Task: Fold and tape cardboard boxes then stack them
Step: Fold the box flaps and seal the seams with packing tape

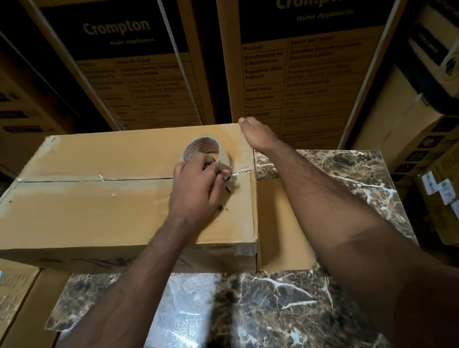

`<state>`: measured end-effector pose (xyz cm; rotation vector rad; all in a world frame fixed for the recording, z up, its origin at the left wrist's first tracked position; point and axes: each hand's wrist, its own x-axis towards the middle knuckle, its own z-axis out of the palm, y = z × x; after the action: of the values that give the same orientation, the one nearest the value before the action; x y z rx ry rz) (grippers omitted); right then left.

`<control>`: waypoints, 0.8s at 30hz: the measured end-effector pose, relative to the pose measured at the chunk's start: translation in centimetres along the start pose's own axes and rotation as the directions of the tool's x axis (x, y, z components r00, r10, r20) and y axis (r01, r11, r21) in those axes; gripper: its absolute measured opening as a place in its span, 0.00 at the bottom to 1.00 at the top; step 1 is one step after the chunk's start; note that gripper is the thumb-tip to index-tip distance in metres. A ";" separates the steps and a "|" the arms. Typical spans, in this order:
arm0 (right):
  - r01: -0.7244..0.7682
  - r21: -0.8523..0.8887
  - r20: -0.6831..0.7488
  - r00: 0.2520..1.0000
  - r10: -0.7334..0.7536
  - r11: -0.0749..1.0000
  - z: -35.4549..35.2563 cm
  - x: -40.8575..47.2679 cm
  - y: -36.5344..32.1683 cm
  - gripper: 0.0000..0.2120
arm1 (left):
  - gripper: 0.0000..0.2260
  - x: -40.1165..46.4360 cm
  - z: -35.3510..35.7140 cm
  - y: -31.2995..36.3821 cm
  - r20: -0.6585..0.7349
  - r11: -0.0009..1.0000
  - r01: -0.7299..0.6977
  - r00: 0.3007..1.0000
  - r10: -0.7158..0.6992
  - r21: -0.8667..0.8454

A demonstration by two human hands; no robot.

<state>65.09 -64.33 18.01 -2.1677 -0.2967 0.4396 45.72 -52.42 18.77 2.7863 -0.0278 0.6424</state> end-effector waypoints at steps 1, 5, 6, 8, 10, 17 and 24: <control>-0.004 0.051 0.005 1.000 0.003 0.999 0.3 -0.5 -0.2 0.30 | 0.20 0.1 0.0 0.0 0.002 1.000 -0.003 1.000 0.003 0.004; 0.063 0.481 -0.149 0.989 0.011 0.875 2.5 -3.0 0.0 0.29 | 0.19 0.4 0.1 0.2 -0.006 1.000 -0.012 1.000 0.012 0.011; 0.077 0.541 -0.170 0.985 0.019 0.838 3.0 -3.8 0.3 0.27 | 0.18 0.4 0.1 0.2 -0.007 1.000 -0.016 1.000 0.016 0.010; 0.120 0.586 -0.176 0.984 -0.018 0.801 3.7 -5.0 0.8 0.26 | 0.15 0.5 0.2 0.0 -0.012 1.000 -0.014 1.000 0.014 0.013; 0.148 0.587 -0.158 0.985 -0.067 0.796 4.3 -6.3 1.2 0.27 | 0.13 0.6 0.4 -0.2 -0.010 1.000 -0.010 1.000 0.010 0.028; 0.258 0.461 -0.221 0.960 -0.171 0.849 6.1 -11.7 2.5 0.32 | 0.14 0.8 0.3 0.0 -0.010 0.999 0.010 1.000 -0.010 0.053; 0.553 0.166 -0.295 0.818 -0.494 0.817 8.9 -18.1 7.5 0.29 | 0.15 -1.0 0.5 1.1 0.034 0.999 -0.026 0.999 0.025 0.046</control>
<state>45.39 -68.84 10.71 -1.7699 -0.6526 -0.1037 44.93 -53.61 18.16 2.8459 -0.0564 0.6095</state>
